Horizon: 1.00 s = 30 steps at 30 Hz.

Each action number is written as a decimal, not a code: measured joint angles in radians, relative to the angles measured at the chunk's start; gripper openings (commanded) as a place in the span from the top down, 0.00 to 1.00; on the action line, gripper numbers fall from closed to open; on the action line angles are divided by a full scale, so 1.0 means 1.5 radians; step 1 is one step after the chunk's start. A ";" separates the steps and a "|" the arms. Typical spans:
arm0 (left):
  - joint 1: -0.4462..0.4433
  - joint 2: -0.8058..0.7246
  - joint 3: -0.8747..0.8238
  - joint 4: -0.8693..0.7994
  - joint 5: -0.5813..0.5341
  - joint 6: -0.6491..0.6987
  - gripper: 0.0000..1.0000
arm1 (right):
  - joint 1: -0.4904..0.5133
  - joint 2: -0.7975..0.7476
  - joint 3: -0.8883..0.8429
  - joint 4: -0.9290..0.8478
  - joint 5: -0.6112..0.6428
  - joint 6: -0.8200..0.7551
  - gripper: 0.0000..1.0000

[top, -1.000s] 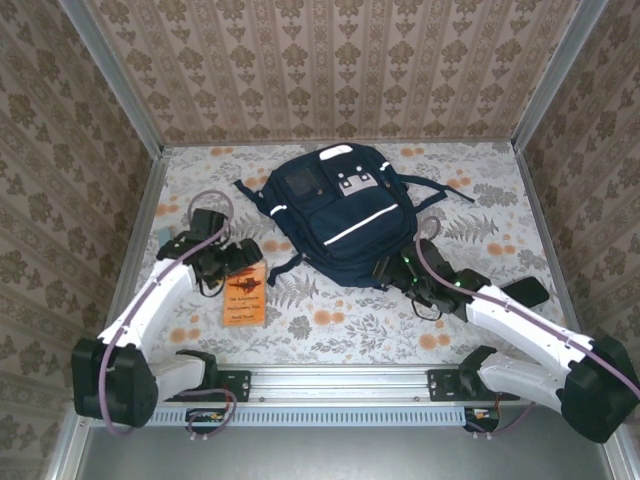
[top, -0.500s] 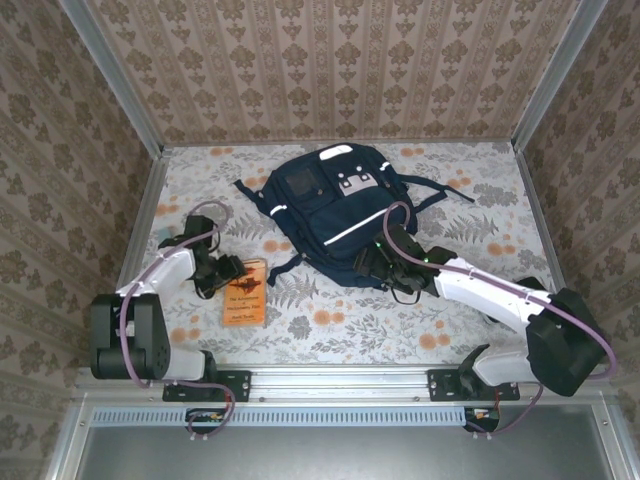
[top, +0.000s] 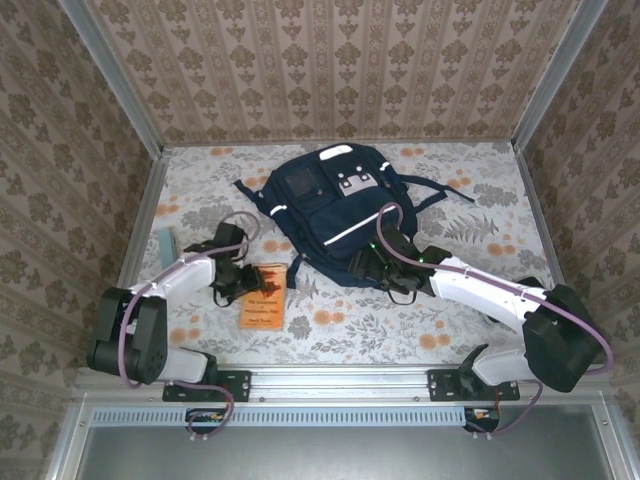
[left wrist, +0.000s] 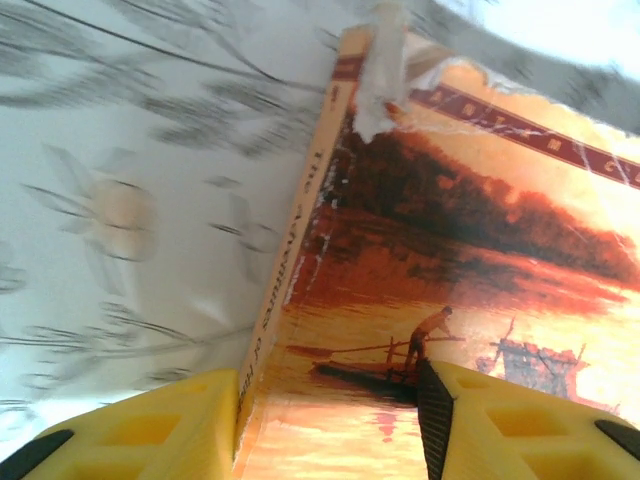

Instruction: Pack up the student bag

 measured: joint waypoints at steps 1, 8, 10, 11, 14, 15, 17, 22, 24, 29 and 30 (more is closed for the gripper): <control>-0.025 -0.003 -0.004 0.004 0.001 -0.012 0.52 | 0.004 0.000 0.000 0.000 0.000 -0.001 0.08; -0.178 -0.009 -0.010 0.018 0.008 -0.092 0.50 | 0.050 0.003 0.003 -0.009 0.002 -0.009 0.12; -0.200 -0.009 -0.009 0.018 0.012 -0.110 0.48 | 0.072 0.013 0.011 -0.011 0.002 -0.013 0.13; -0.206 -0.009 -0.009 0.018 0.013 -0.115 0.48 | 0.083 0.023 0.018 -0.011 0.002 -0.015 0.14; -0.210 -0.008 -0.005 0.012 0.020 -0.128 0.41 | 0.118 0.059 0.033 -0.004 -0.004 -0.017 0.16; -0.210 -0.008 -0.004 0.009 0.022 -0.130 0.39 | 0.127 0.069 0.034 0.001 -0.010 -0.017 0.18; -0.210 -0.008 0.002 -0.002 0.027 -0.130 0.37 | 0.142 0.094 0.034 0.020 -0.031 -0.014 0.21; -0.189 -0.037 0.009 -0.024 0.044 -0.125 0.35 | 0.162 0.168 0.042 0.082 -0.099 0.001 0.30; -0.169 -0.055 0.008 -0.026 0.053 -0.122 0.35 | 0.165 0.195 0.056 0.093 -0.119 0.004 0.32; -0.123 -0.091 -0.020 -0.026 0.084 -0.110 0.37 | 0.165 0.230 0.092 0.111 -0.149 0.005 0.44; -0.119 -0.092 -0.026 -0.026 0.091 -0.108 0.37 | 0.165 0.238 0.100 0.111 -0.153 0.004 0.48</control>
